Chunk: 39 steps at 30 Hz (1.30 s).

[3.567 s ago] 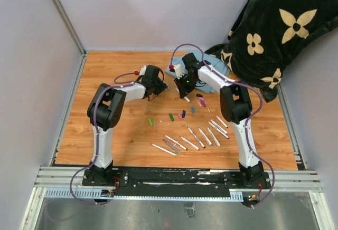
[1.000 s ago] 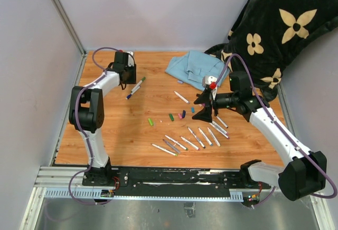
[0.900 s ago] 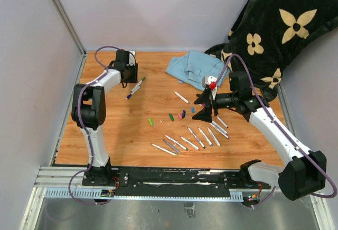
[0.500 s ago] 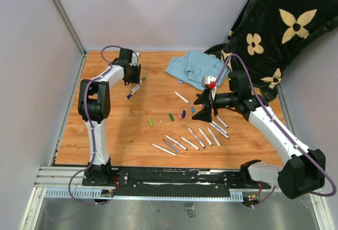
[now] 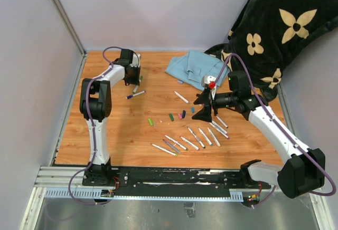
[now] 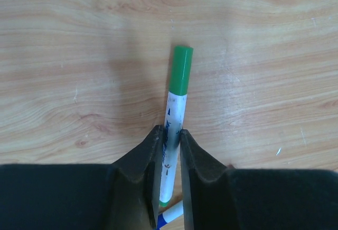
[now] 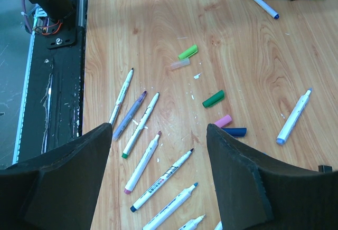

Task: Open the pen caps
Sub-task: Pick up the pen from the center of the board.

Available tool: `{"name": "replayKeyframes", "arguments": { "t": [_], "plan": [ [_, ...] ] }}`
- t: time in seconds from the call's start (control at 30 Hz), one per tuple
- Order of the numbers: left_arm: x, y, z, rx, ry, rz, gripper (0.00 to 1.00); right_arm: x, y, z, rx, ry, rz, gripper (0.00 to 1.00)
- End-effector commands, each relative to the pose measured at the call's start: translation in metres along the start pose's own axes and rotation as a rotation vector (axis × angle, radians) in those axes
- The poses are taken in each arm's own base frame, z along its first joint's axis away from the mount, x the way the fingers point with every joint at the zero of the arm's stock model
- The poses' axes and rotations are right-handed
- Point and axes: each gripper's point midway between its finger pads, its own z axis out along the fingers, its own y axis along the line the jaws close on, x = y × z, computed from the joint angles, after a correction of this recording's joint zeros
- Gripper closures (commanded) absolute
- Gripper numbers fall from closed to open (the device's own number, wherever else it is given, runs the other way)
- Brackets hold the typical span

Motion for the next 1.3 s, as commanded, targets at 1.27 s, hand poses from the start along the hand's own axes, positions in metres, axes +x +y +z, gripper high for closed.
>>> {"name": "replayKeyframes", "arguments": {
  "t": [1.27],
  "plan": [
    [-0.078, -0.048, -0.145, 0.22, -0.511, -0.186, 1.0, -0.013, 0.0, 0.004, -0.049, -0.093, 0.126, 0.28]
  ]
}}
